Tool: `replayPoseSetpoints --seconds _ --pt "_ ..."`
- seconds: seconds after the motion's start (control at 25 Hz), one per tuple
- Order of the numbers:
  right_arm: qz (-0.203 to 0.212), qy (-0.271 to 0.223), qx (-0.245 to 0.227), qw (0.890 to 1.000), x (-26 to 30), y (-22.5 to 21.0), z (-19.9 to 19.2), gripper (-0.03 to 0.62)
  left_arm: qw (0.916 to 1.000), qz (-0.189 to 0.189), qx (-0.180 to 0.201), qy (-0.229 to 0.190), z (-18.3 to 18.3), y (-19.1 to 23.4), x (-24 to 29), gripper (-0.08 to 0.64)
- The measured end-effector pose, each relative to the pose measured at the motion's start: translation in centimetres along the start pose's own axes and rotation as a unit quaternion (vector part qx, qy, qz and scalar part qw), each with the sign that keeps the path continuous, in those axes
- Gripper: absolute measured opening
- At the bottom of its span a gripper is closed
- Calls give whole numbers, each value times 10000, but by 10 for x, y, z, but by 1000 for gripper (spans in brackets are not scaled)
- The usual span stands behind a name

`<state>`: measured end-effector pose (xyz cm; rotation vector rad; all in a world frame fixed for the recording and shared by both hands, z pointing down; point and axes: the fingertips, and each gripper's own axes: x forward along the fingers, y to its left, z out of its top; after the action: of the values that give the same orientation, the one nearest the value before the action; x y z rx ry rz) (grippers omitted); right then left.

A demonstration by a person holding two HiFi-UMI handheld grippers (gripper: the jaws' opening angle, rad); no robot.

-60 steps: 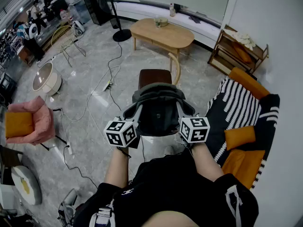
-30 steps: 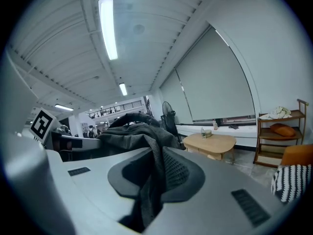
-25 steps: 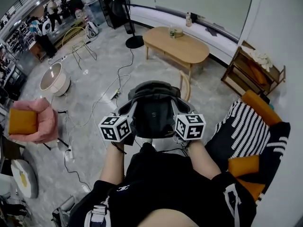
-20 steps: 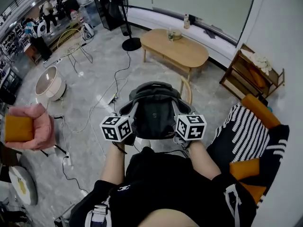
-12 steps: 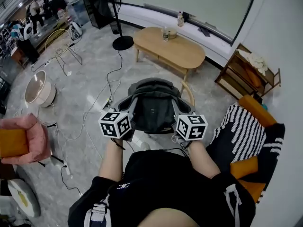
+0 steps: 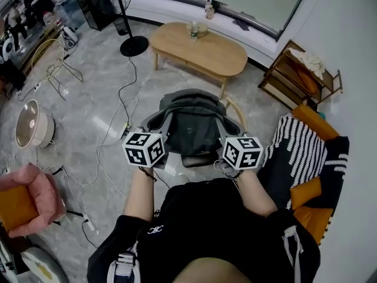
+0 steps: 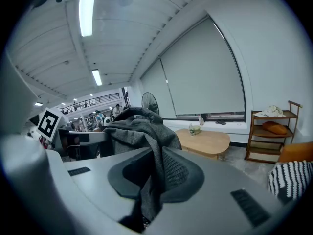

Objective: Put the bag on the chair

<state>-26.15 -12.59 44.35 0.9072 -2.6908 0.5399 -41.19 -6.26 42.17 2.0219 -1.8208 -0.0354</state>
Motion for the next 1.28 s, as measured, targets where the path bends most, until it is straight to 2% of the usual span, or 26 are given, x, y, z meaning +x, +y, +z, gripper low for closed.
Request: replayPoseSetpoints --seconds 0.32,0.6,0.92,1.28 --pt "-325 415 138 9985 34 -30 -12 60 9984 -264 -204 456 -11 28 67 60" --pt "-658 651 410 9949 51 -88 -42 57 9931 -550 47 1032 -41 22 136 60" --pt "-991 985 959 9855 58 -163 -89 54 9803 -692 275 1830 -91 2 224 60" --pt "-1167 1264 1682 9706 72 -240 -134 53 9546 -962 595 2756 -147 -16 314 60"
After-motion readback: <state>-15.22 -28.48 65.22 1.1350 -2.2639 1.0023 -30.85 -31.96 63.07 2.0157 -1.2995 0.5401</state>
